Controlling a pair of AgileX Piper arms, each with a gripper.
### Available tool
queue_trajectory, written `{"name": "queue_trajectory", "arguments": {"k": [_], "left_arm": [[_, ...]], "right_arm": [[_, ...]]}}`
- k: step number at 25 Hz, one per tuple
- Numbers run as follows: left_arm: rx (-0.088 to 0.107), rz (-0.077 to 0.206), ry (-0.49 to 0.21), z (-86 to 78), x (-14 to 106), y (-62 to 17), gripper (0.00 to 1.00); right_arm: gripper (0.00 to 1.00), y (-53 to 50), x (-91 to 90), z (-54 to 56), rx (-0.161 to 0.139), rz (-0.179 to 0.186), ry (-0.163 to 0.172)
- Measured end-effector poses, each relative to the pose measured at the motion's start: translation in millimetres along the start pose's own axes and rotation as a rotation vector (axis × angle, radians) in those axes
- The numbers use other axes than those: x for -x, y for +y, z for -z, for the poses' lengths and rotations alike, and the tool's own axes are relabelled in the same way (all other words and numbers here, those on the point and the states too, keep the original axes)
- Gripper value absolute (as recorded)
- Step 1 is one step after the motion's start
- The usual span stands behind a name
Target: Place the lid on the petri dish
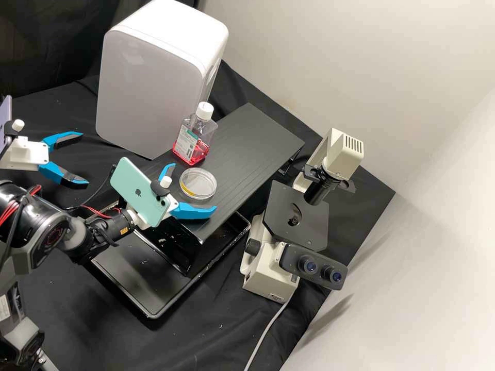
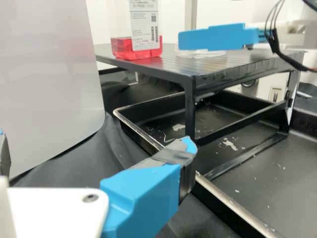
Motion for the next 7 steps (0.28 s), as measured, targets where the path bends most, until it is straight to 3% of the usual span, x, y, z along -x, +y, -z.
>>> {"name": "queue_trajectory", "arguments": {"k": [7], "left_arm": [[0.003, -0.001, 0.012, 1.1, 0.2, 0.0, 1.00]], "right_arm": [[1.00, 0.7, 3.4, -1.1, -0.008, 0.000, -0.001]]}}
